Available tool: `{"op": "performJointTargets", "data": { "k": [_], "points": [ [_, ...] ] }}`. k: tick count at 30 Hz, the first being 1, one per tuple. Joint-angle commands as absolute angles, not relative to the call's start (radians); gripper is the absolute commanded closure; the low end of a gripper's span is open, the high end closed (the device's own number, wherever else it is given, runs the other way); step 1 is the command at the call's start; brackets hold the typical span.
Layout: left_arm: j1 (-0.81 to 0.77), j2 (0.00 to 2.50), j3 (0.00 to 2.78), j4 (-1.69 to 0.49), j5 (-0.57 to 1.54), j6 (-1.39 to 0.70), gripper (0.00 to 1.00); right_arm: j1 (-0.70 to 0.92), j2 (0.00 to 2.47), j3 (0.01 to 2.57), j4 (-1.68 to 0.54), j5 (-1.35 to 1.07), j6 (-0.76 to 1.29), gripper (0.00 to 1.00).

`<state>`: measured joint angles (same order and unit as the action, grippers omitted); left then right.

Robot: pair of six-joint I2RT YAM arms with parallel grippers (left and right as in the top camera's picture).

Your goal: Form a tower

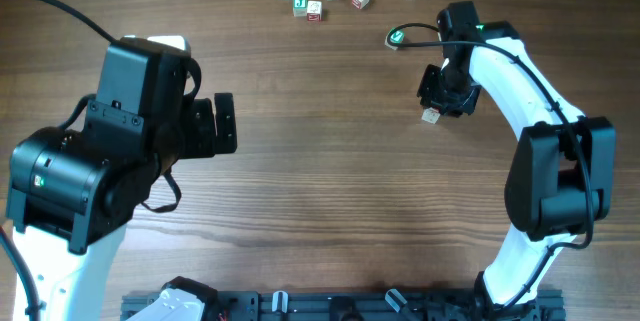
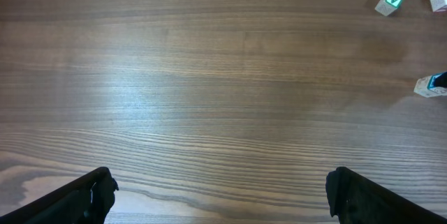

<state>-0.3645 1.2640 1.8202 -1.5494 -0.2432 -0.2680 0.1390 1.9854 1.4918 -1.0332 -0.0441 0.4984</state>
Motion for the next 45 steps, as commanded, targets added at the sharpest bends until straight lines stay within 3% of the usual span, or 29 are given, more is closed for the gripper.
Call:
{"op": "performJointTargets", "data": {
  "k": [1, 40, 45],
  "points": [
    [-0.361, 1.261, 1.816, -1.550, -0.260, -0.280, 0.00, 0.139, 1.962, 1.483, -1.026, -0.019, 0.471, 0.96],
    [-0.361, 1.261, 1.816, -1.551, -0.260, -0.280, 0.00, 0.136, 2.023, 1.478, -1.024, -0.023, 0.527, 0.94],
    [-0.361, 1.261, 1.816, -1.550, -0.259, -0.280, 0.00, 0.136, 2.024, 1.478, -1.020, -0.024, 0.527, 0.73]
  ]
}}
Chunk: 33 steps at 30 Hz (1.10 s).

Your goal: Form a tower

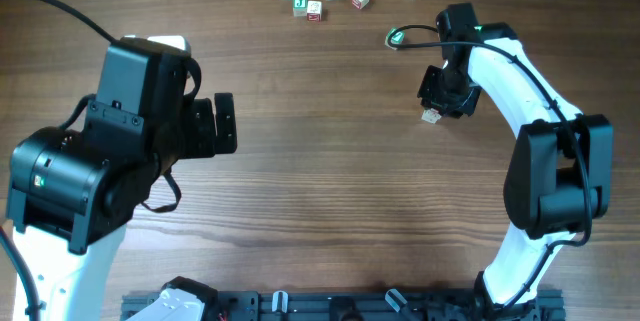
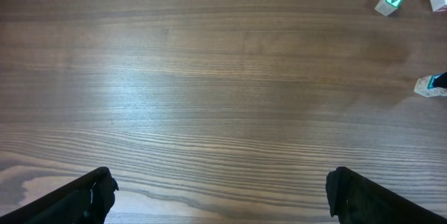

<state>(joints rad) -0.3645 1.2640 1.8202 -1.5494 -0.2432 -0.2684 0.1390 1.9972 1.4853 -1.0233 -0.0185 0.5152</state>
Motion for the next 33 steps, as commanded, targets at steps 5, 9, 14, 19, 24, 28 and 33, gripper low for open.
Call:
{"op": "performJointTargets", "data": {
  "k": [5, 9, 14, 19, 24, 28, 33],
  "points": [
    [-0.361, 1.261, 1.816, -1.550, -0.259, -0.280, 0.00, 0.136, 2.024, 1.479, -1.005, -0.050, 0.527, 0.21],
    [-0.361, 1.261, 1.816, -1.550, -0.259, -0.280, 0.00, 0.136, 2.024, 1.479, -1.006, -0.051, 0.527, 0.00],
    [-0.361, 1.261, 1.816, -1.550, -0.260, -0.280, 0.00, 0.139, 2.024, 1.479, -1.004, -0.053, 0.528, 0.00],
    [-0.361, 1.261, 1.816, -1.550, -0.259, -0.280, 0.00, 0.144, 2.024, 1.478, -0.990, -0.044, 0.532, 0.01],
    [-0.361, 1.261, 1.816, -1.550, -0.259, -0.280, 0.00, 0.154, 2.046, 1.478, -0.983, -0.016, 0.553, 0.03],
    [-0.361, 1.261, 1.816, -1.550, -0.260, -0.280, 0.00, 0.154, 2.084, 1.478, -0.980, -0.016, 0.561, 0.03],
    [-0.361, 1.261, 1.816, -1.550, -0.260, -0.280, 0.00, 0.154, 2.088, 1.478, -0.968, -0.016, 0.570, 0.15]
  ]
}}
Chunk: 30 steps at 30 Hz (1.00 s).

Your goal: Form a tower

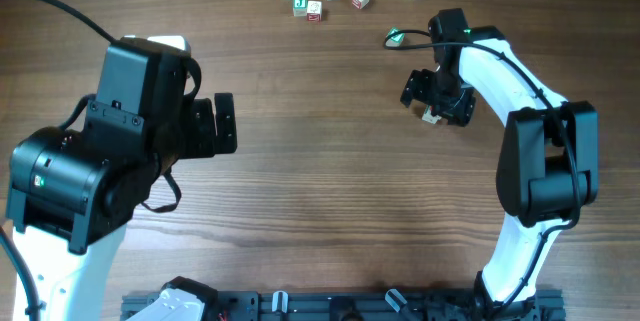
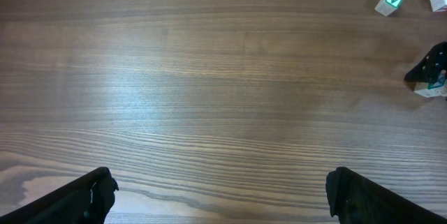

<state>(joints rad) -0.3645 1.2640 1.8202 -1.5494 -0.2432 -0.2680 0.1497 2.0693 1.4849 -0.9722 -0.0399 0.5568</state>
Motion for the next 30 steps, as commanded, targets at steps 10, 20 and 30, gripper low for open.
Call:
{"op": "performJointTargets", "data": {
  "k": [10, 20, 30],
  "points": [
    [-0.361, 1.261, 1.816, -1.550, -0.260, -0.280, 0.00, 0.154, 2.088, 1.478, -0.973, -0.016, 0.579, 0.47],
    [-0.361, 1.261, 1.816, -1.550, -0.259, -0.280, 0.00, 0.154, 2.088, 1.478, -0.980, -0.015, 0.579, 0.56],
    [-0.361, 1.261, 1.816, -1.550, -0.259, -0.280, 0.00, 0.154, 2.085, 1.481, -0.993, -0.027, 0.575, 0.00]
  ]
}}
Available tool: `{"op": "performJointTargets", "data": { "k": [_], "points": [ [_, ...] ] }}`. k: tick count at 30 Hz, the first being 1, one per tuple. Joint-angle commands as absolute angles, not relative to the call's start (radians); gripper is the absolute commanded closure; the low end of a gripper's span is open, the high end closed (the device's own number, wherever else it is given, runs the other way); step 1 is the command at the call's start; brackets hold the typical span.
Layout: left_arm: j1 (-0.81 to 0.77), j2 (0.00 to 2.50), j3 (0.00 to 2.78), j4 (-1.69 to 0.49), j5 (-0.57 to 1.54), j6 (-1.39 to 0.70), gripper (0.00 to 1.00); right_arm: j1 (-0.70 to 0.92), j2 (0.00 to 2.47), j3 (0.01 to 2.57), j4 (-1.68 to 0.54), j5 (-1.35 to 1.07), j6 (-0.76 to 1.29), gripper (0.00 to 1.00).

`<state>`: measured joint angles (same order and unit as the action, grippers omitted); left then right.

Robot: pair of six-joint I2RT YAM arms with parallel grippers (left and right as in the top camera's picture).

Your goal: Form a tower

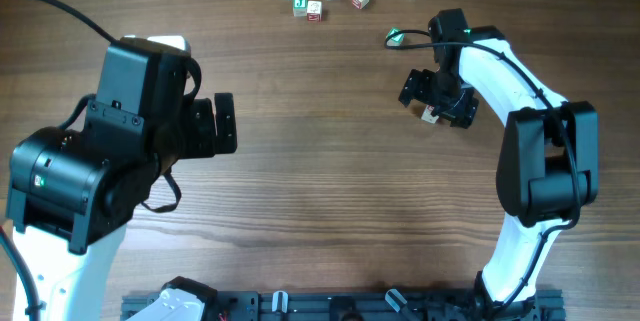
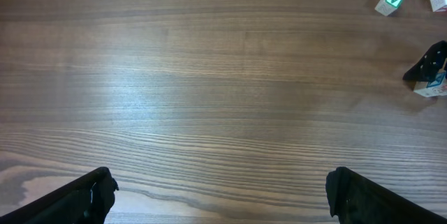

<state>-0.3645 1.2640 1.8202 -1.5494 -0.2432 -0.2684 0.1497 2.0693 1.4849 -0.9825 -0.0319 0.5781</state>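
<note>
A pale block with a blue letter [image 1: 431, 114] lies on the wooden table right of centre; it also shows in the left wrist view as the block [image 2: 433, 86]. My right gripper [image 1: 433, 101] hangs low over it, jaws seemingly spread to either side, one dark finger [image 2: 426, 63] just left of the block. A green-lettered block [image 1: 395, 37] lies apart, further back. Several more letter blocks are scattered along the far edge. My left gripper [image 2: 220, 196] is open over bare wood, far to the left.
The bulky left arm [image 1: 110, 161] covers the table's left side. A black rail [image 1: 330, 306] runs along the near edge. The right arm's cable [image 1: 415, 33] loops near the green-lettered block.
At first my right gripper stood just behind and above the blue-lettered block, and stayed so 2.1 s ago. By 1.0 s ago its wrist had turned and shifted left, a finger showing beside the block in the left wrist view. The left arm has not moved.
</note>
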Motion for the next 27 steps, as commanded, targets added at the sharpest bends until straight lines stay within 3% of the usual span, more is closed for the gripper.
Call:
{"op": "performJointTargets", "data": {
  "k": [1, 17, 27],
  "points": [
    [-0.361, 1.261, 1.816, -1.550, -0.259, -0.280, 0.00, 0.154, 2.083, 1.488, -1.008, -0.027, 0.575, 0.00],
    [-0.361, 1.261, 1.816, -1.550, -0.259, -0.280, 0.00, 0.151, 1.739, 1.505, -1.045, -0.100, 0.544, 0.00],
    [-0.361, 1.261, 1.816, -1.550, -0.260, -0.280, 0.00, 0.061, 1.548, 1.486, -1.253, 0.107, 0.522, 0.00]
  ]
}}
